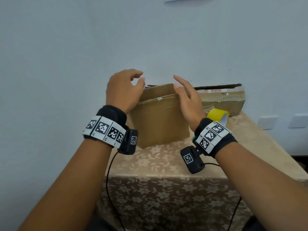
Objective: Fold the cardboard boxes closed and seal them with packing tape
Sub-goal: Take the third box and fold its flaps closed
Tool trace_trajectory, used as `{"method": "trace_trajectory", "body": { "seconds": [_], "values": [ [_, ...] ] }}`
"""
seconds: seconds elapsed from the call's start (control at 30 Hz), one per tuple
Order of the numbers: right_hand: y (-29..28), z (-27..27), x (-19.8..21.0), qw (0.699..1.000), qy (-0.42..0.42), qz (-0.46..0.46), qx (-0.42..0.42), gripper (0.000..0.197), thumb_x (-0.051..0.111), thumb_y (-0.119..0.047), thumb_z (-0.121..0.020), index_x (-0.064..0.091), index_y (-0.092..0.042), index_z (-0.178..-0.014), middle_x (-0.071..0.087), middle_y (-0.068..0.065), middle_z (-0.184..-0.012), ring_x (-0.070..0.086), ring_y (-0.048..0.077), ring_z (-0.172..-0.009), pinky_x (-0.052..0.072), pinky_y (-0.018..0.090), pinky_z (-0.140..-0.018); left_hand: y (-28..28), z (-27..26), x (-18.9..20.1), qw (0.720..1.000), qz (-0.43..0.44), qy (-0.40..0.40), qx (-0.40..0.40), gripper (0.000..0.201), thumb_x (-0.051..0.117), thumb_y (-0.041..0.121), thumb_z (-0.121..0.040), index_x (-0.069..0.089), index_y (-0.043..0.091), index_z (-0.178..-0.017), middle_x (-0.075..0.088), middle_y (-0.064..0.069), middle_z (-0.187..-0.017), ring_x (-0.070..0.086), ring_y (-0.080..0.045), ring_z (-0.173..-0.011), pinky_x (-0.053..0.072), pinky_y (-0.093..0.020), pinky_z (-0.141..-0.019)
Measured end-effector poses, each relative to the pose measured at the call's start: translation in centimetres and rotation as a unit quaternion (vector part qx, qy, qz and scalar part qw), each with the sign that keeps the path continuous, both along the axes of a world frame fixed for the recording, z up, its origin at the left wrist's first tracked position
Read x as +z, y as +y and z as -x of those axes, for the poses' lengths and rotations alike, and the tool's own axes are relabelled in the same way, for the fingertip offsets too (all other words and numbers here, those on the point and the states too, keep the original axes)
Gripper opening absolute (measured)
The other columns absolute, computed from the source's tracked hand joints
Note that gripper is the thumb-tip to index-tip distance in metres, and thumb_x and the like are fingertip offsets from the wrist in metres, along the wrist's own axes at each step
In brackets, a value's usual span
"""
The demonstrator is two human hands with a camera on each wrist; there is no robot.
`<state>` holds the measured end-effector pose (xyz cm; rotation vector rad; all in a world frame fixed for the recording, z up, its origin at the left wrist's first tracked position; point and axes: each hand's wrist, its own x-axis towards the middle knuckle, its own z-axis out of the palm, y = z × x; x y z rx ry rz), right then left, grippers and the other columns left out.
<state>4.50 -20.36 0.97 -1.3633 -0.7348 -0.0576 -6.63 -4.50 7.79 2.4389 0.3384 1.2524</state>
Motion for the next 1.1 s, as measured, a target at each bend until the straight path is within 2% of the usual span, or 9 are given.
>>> {"method": "trace_trajectory", "body": {
  "seconds": [0.13,0.37,0.47,0.53,0.67,0.8,0.87,1.0,1.1],
  "values": [
    [-0.3,-0.6,-1.0,0.999,0.045,-0.007,-0.029,0.041,0.045,-0.045,-0.108,0.058,-0.03,-0.143,0.058,-0.024,-0.132,0.049,-0.023,-0.114,0.037,0.002,-0.094,0.7,-0.3,-2.3,0.986,0.157,-0.023,-0.041,0.038,0.061,0.033,-0.099,0.059,0.023,-0.136,0.065,0.01,-0.125,0.061,-0.004,-0.109,0.048,-0.019,-0.095],
    [0.2,-0.1,-1.5,0.996,0.071,-0.035,-0.034,0.039,0.046,-0.04,-0.109,0.057,-0.026,-0.144,0.056,-0.011,-0.144,0.05,0.002,-0.133,0.04,0.019,-0.109,-0.6,-1.7,-6.2,0.941,0.326,-0.065,-0.06,0.062,0.05,0.041,-0.104,0.027,0.021,-0.159,0.03,0.006,-0.164,0.028,-0.008,-0.148,0.024,-0.03,-0.122],
    [-0.1,0.3,-1.6,0.997,0.067,-0.036,-0.027,0.042,0.042,-0.041,-0.11,0.054,-0.024,-0.146,0.054,-0.012,-0.146,0.048,-0.001,-0.131,0.038,0.007,-0.1,-0.9,-1.5,-7.1,0.915,0.387,-0.052,-0.102,0.041,0.044,0.048,-0.103,0.06,0.024,-0.131,0.063,0.011,-0.131,0.057,-0.01,-0.122,0.042,-0.043,-0.113],
    [-0.3,0.4,-1.8,0.998,0.057,-0.033,-0.016,0.046,0.036,-0.042,-0.111,0.047,-0.024,-0.151,0.047,-0.012,-0.152,0.041,-0.005,-0.134,0.032,-0.004,-0.093,-1.0,-1.2,-7.2,0.911,0.388,-0.055,-0.127,0.04,0.043,0.051,-0.099,0.067,0.021,-0.111,0.07,0.011,-0.108,0.063,-0.01,-0.104,0.05,-0.048,-0.104],
    [-0.6,0.6,-2.3,0.998,0.051,-0.039,-0.008,0.048,0.03,-0.043,-0.112,0.04,-0.025,-0.155,0.04,-0.015,-0.153,0.034,-0.008,-0.134,0.029,-0.006,-0.093,-0.4,-1.4,-7.7,0.895,0.421,-0.052,-0.137,0.08,0.049,0.078,-0.082,0.056,0.023,-0.141,0.059,0.003,-0.144,0.052,-0.017,-0.136,0.039,-0.049,-0.116],
    [-0.7,0.3,-2.1,0.991,0.099,-0.064,-0.058,0.032,0.041,-0.044,-0.109,0.047,-0.025,-0.134,0.055,-0.014,-0.123,0.05,-0.002,-0.11,0.037,0.021,-0.092,-1.5,-1.0,-7.4,0.893,0.42,-0.097,-0.132,0.055,0.051,0.064,-0.092,0.046,0.023,-0.129,0.055,-0.002,-0.142,0.054,-0.016,-0.13,0.041,-0.046,-0.114],
    [-0.6,0.3,-2.0,0.988,0.117,-0.08,-0.065,0.021,0.047,-0.04,-0.108,0.048,-0.022,-0.118,0.056,-0.012,-0.101,0.052,0.0,-0.092,0.04,0.021,-0.082,-1.3,-1.0,-7.4,0.897,0.407,-0.119,-0.124,0.047,0.055,0.065,-0.089,0.044,0.027,-0.115,0.051,-0.005,-0.148,0.052,-0.015,-0.132,0.041,-0.043,-0.115],
    [-0.5,0.1,-1.9,0.988,0.111,-0.094,-0.053,0.018,0.051,-0.037,-0.107,0.053,-0.02,-0.109,0.061,-0.01,-0.091,0.057,0.003,-0.084,0.046,0.018,-0.078,-0.8,-1.1,-7.7,0.894,0.403,-0.148,-0.133,0.034,0.064,0.047,-0.096,0.042,0.024,-0.109,0.043,0.001,-0.157,0.053,0.008,-0.119,0.039,-0.024,-0.107],
    [-0.8,0.2,-1.7,0.986,0.123,-0.101,-0.056,0.016,0.055,-0.033,-0.106,0.056,-0.018,-0.102,0.062,-0.01,-0.087,0.059,-0.003,-0.072,0.047,0.013,-0.068,-1.0,-1.2,-7.6,0.892,0.408,-0.135,-0.139,0.03,0.064,0.053,-0.093,0.058,0.024,-0.097,0.056,-0.009,-0.146,0.057,-0.011,-0.129,0.041,-0.039,-0.115]
  ]
}}
